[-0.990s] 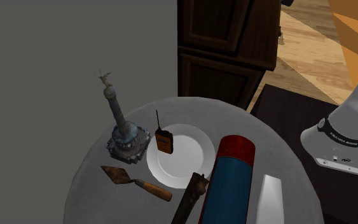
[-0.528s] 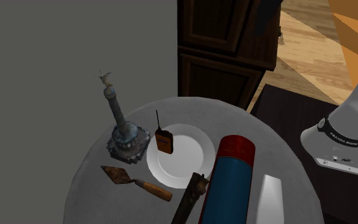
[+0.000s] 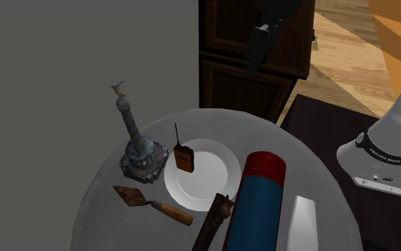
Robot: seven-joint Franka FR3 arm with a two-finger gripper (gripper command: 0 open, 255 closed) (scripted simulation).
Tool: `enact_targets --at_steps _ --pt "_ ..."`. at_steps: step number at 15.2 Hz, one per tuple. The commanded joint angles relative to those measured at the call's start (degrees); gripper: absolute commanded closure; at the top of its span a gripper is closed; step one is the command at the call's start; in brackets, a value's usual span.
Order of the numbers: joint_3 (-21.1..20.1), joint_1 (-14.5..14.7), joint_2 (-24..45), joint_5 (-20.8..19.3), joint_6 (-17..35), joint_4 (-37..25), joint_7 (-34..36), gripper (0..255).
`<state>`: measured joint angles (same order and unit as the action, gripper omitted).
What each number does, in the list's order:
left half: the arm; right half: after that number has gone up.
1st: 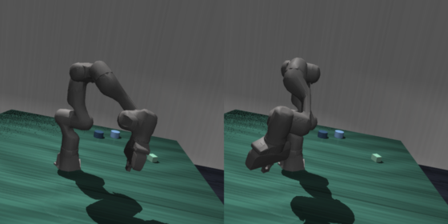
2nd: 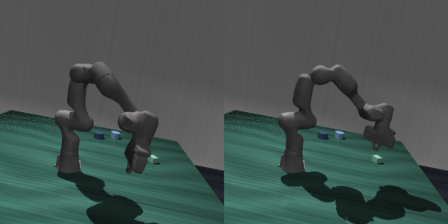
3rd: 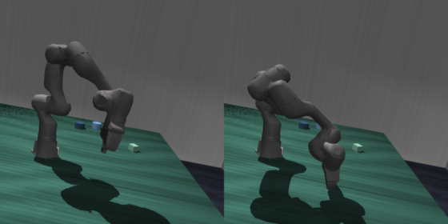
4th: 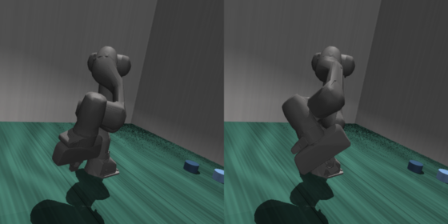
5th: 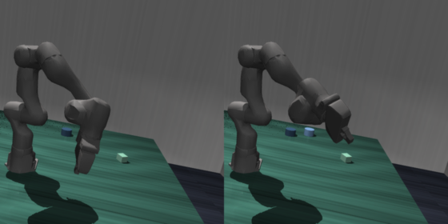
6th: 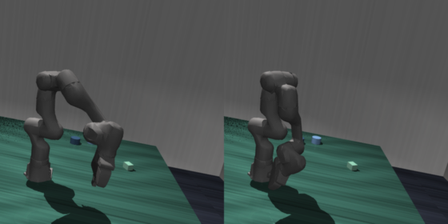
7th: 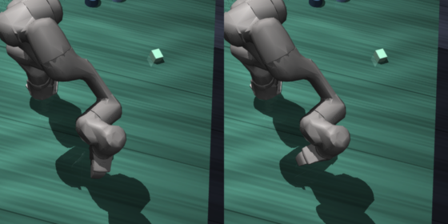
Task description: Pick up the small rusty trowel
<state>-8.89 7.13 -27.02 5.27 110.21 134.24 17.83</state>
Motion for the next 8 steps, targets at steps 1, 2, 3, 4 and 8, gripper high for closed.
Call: enact_targets --at_steps 1,2,3,4,8 --pt "-1.6 0.7 3.4 0.5 2.6 -0.8 1.4 0" --pt "-2.3 1.0 5.2 0.7 3.7 -1.3 2.0 0" --pt "-3.0 1.3 7.0 0.8 4.7 -2.0 2.7 0" --pt "-3.7 1.6 8.8 0.8 5.7 -2.7 3.4 0" --pt "-6.3 2.7 16.3 0.4 9.4 -6.2 6.2 0"
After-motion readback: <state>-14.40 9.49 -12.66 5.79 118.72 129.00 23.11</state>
